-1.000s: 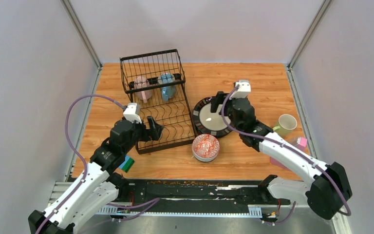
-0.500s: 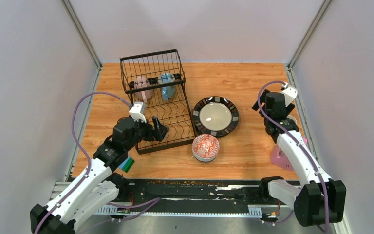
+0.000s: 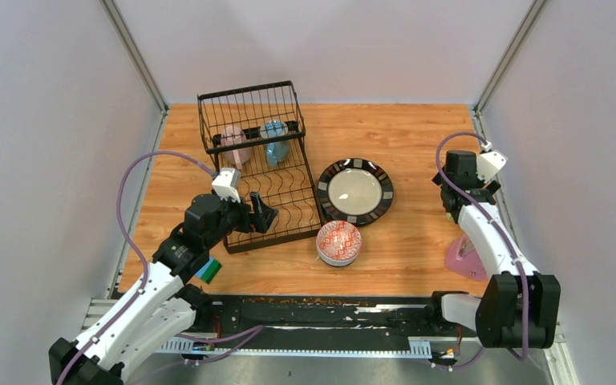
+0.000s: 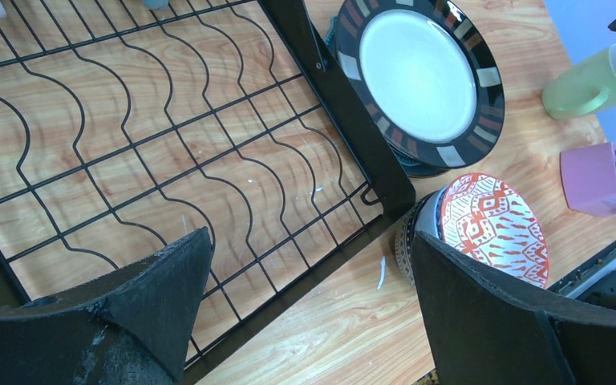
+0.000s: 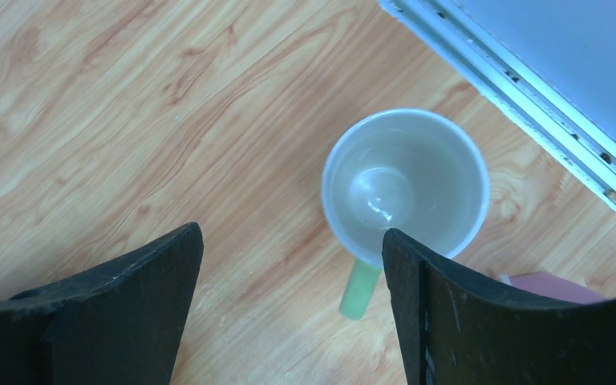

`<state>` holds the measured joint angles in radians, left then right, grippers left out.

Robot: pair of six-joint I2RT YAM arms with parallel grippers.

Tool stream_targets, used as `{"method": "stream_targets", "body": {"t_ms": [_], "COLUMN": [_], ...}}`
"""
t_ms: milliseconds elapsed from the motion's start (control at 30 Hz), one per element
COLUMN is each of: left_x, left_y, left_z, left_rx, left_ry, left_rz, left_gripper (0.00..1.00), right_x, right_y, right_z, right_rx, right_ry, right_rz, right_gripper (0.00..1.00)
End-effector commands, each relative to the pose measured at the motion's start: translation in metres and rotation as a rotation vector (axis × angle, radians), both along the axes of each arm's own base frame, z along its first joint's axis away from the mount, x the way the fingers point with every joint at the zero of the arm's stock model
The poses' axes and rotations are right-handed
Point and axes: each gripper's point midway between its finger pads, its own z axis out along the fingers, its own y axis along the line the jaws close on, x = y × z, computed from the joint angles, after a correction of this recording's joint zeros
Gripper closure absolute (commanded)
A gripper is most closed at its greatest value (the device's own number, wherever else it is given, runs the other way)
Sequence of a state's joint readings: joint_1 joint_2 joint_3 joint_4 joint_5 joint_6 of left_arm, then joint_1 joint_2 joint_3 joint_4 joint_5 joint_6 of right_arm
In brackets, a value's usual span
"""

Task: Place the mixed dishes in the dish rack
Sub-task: Pick up the cup at the corner of the board.

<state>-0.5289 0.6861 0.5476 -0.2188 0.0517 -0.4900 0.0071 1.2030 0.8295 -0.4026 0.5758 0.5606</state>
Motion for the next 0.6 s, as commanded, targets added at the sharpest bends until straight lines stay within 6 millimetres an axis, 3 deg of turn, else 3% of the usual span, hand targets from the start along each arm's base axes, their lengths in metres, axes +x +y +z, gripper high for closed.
{"method": "stream_targets", "body": {"t_ms": [0, 367, 567], "left_x": [0.003, 0.001, 0.002], "left_y": [-0.001, 0.000, 0.000], "left_z": [0.011, 0.010, 0.011], "left_rx": [-0.012, -0.007, -0.005], "left_ry": [-0.048, -0.043, -0.045], "left_rz": [-0.005, -0.005, -0.002], "left_gripper": [0.00, 0.00, 0.00], "right_x": [0.009, 0.016, 0.020], "right_y": [-0.023, -0.024, -0.033], "right_z": [0.013, -0.023, -0.032], "right_rx": [0.023, 0.084, 0.065], "right_ry": [-0.049, 0.039, 0.080], "right_rz": [-0.089, -0.053, -0.051], "right_gripper": [0.19, 0.35, 0.47]}}
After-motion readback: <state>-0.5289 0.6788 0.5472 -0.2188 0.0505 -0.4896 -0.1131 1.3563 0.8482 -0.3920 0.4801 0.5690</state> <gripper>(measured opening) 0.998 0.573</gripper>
